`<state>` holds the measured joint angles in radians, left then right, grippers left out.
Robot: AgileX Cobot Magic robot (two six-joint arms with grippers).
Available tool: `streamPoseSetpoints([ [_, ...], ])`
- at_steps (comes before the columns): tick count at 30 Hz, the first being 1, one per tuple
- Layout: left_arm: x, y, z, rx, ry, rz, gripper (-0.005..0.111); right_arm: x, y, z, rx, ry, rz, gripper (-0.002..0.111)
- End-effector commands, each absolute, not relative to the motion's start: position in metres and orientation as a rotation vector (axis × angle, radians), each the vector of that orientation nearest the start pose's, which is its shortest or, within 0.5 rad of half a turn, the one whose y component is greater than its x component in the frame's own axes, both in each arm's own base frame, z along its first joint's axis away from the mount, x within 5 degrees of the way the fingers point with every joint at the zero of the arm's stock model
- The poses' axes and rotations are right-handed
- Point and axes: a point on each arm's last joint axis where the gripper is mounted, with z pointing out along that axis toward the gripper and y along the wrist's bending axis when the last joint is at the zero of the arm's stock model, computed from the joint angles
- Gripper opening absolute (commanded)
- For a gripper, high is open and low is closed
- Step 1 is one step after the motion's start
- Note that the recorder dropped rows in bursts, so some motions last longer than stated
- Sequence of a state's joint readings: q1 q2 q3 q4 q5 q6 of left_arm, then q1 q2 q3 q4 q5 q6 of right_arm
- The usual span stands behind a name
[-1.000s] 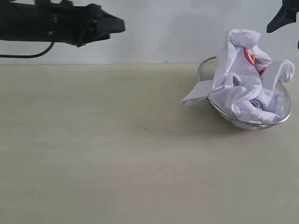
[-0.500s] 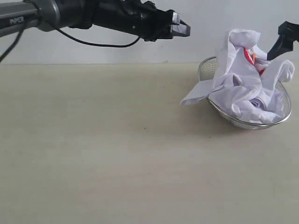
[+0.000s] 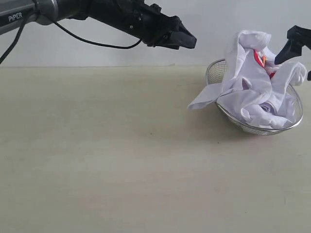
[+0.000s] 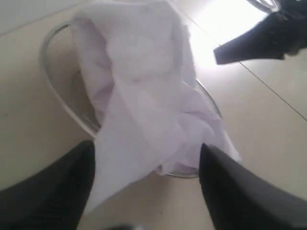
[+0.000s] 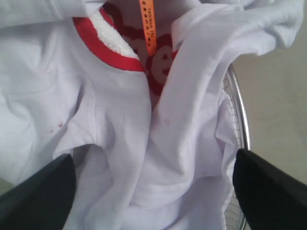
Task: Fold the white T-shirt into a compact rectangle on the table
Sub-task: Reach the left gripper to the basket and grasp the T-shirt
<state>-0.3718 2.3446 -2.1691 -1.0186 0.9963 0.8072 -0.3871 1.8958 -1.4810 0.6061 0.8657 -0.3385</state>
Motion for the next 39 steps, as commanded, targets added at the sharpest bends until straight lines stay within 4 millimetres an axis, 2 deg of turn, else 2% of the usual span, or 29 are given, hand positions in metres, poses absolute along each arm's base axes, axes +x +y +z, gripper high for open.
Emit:
streamPoseSetpoints([
  [1,0.441,-0.268,0.269,1.074,2.014,-1.162,0.065,0.392,-0.118,0.249,0.453,2.515,0.483,0.079],
  [7,0.429,-0.317,0.271,0.994,1.934,-1.077,0.065,0.392,-0.118,0.249,0.453,2.517,0.489,0.079],
  [10,0.427,-0.341,0.258,0.921,1.921,-1.007,0.065,0.392,-0.117,0.249,0.462,2.514,0.494,0.079],
  [15,0.444,-0.345,0.219,0.8,1.989,-0.908,0.065,0.392,-0.117,0.249,0.473,2.512,0.499,0.079],
  [20,0.451,-0.358,0.2,0.78,1.915,-0.737,0.065,0.392,-0.116,0.25,0.482,2.508,0.524,0.079],
  [23,0.446,-0.371,0.198,0.815,1.871,-0.72,0.065,0.392,-0.116,0.25,0.483,2.506,0.527,0.079],
  [27,0.442,-0.377,0.201,0.843,1.852,-0.711,0.065,0.392,-0.116,0.25,0.483,2.506,0.527,0.079],
  [31,0.44,-0.379,0.209,0.862,1.839,-0.729,0.065,0.393,-0.116,0.25,0.484,2.503,0.524,0.079],
  [35,0.446,-0.377,0.214,0.82,1.792,-0.66,0.065,0.393,-0.116,0.25,0.484,2.503,0.524,0.079],
  [39,0.45,-0.376,0.206,0.804,1.798,-0.642,0.065,0.393,-0.115,0.25,0.485,2.501,0.529,0.079],
])
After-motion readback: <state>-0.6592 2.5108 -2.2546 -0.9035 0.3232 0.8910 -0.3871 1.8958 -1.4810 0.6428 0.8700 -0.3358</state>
